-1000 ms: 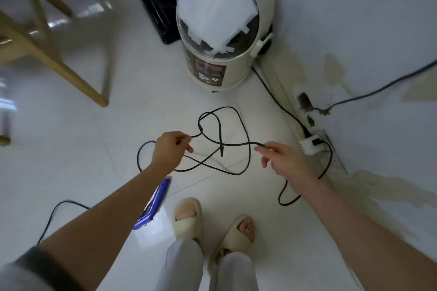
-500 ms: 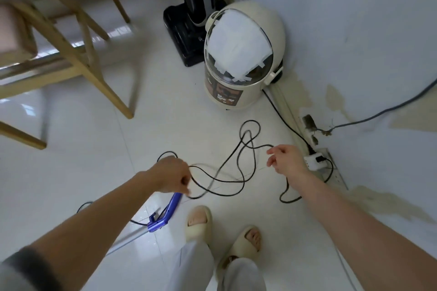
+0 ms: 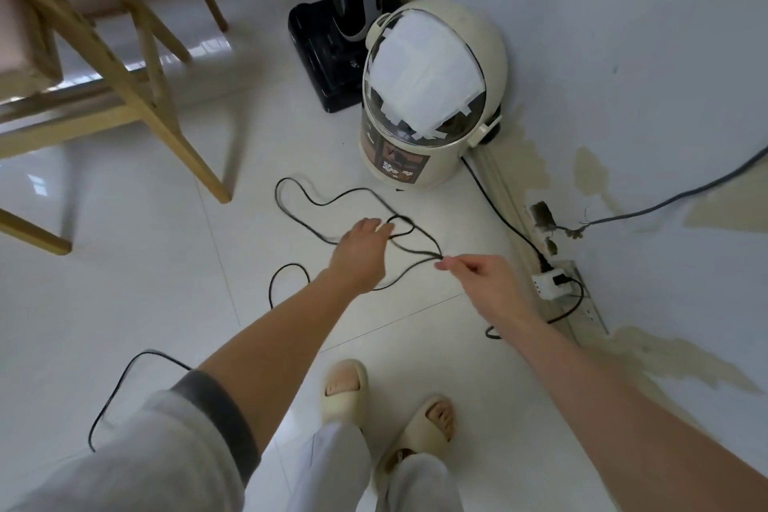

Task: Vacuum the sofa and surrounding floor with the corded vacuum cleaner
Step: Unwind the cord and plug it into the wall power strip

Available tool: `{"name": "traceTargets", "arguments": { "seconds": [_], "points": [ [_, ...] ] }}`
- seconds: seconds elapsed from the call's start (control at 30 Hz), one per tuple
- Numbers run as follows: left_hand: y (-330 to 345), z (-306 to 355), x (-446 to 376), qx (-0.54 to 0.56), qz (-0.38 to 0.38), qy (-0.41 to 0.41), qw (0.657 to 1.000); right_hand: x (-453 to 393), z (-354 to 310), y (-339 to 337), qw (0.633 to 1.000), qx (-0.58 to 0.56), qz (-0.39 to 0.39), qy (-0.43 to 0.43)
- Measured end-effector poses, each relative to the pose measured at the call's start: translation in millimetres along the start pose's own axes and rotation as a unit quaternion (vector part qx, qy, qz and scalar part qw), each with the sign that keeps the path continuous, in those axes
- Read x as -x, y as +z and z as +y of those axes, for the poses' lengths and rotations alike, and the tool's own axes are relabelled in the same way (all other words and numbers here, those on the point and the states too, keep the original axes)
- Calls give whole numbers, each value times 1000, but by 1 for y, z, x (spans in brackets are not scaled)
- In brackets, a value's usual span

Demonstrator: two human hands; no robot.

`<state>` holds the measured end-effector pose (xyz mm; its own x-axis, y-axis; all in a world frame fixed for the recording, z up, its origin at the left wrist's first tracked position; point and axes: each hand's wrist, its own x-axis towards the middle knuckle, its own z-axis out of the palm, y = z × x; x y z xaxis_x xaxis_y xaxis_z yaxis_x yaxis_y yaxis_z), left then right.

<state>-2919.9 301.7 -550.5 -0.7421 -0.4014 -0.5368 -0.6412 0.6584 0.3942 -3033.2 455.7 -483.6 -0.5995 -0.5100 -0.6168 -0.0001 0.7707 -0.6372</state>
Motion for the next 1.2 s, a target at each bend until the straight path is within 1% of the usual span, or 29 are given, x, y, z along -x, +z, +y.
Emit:
{"name": "traceTargets", "arguments": {
  "seconds": [0.07, 0.13, 0.2, 0.27, 0.3, 0.33, 0.37, 0.43, 0.47, 0.5, 0.53, 0.57, 0.6, 0.63, 0.67, 0.7, 0.77, 0.8, 0.83, 0.87, 0.9, 0.93, 1.0, 1.03, 1.07, 1.1, 1.13, 1.17, 1.2],
  "points": [
    [7, 13, -5, 6, 24, 22, 999, 7, 1, -1, 998, -34, -54, 1],
    [14, 16, -7, -29, 29, 25, 999, 14, 2, -3, 991, -49, -123, -7],
    [22, 7, -9, -76, -23, 5, 997, 21, 0, -8, 985, -65, -160, -23],
    [29, -9, -8, -112, -91, -19, 989, 25, -2, -14, 984, -68, -163, -34],
    [31, -17, -7, -107, -115, -29, 987, 26, -1, -17, 985, -64, -158, -34],
    [32, -23, -6, -77, -132, -39, 988, 27, -1, -20, 986, -59, -154, -33],
    [35, -26, -4, -22, -151, -50, 987, 28, 2, -23, 987, -60, -146, -29],
    [37, -27, 0, 142, -168, -76, 973, 29, 11, -26, 991, -55, -120, -20],
    [36, -24, 3, 228, -148, -95, 958, 29, 15, -25, 993, -37, -114, -20],
    [34, -19, 5, 301, -112, -119, 940, 29, 19, -24, 993, -2, -116, -28],
    [31, -14, 6, 355, -64, -147, 921, 29, 22, -24, 988, 67, -129, -45],
    [28, -11, 5, 389, -15, -179, 903, 29, 28, -22, 973, 158, -154, -66],
    [24, -11, 3, 411, 34, -211, 886, 31, 33, -19, 943, 255, -193, -87],
    [18, -13, 0, 430, 77, -239, 867, 32, 39, -17, 904, 348, -230, -92],
    [11, -17, -2, 442, 116, -260, 851, 34, 45, -16, 866, 424, -254, -77],
    [4, -22, -4, 437, 150, -276, 843, 36, 52, -16, 832, 483, -266, -52],
    [-9, -31, -6, 408, 187, -304, 840, 38, 59, -23, 789, 557, -258, 16],
    [-16, -33, -7, 393, 195, -318, 840, 37, 61, -26, 778, 574, -250, 50],
    [-23, -35, -8, 382, 204, -330, 839, 35, 64, -27, 775, 578, -241, 87],
    [-29, -37, -8, 376, 212, -341, 835, 34, 66, -28, 780, 569, -232, 120],
    [-35, -39, -7, 373, 217, -356, 829, 32, 67, -26, 801, 540, -210, 149],
    [-40, -41, -5, 372, 222, -367, 823, 31, 66, -23, 834, 497, -166, 171],
    [-46, -45, 0, 373, 246, -381, 810, 24, 64, -17, 916, 349, -37, 194],
    [-49, -47, 4, 374, 258, -379, 806, 20, 60, -15, 948, 251, 39, 191],
    [-53, -47, 7, 375, 273, -371, 804, 15, 54, -15, 966, 142, 102, 191],
    [-59, -49, 13, 372, 294, -362, 803, 13, 44, -14, 970, 31, 148, 192],
    [-63, -51, 17, 385, 314, -354, 792, 11, 34, -15, 967, -49, 177, 179],
    [-67, -54, 21, 414, 338, -351, 769, 11, 26, -16, 965, -82, 194, 153],
    [-69, -59, 24, 436, 349, -352, 751, 12, 19, -17, 969, -84, 196, 123]
  ]
}}
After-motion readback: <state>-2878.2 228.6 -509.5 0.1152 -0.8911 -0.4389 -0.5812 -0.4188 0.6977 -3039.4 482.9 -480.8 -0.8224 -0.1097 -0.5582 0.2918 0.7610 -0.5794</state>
